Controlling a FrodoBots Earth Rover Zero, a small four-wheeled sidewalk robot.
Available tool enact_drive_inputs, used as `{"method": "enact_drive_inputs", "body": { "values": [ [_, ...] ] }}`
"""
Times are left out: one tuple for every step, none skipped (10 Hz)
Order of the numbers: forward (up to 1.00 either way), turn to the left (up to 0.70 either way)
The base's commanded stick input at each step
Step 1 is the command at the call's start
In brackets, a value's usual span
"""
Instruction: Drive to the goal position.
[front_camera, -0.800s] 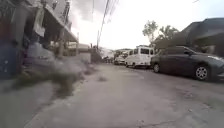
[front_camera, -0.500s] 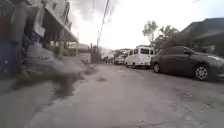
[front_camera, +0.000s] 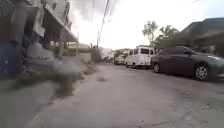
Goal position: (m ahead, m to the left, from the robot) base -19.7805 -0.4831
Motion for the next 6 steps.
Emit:
{"method": "enact_drive_inputs", "body": {
  "values": [
    [0.00,-0.85],
    [0.00,-0.85],
    [0.00,-0.85],
    [0.00,-0.85],
    [0.00,-0.85],
    [0.00,-0.85]
  ]
}}
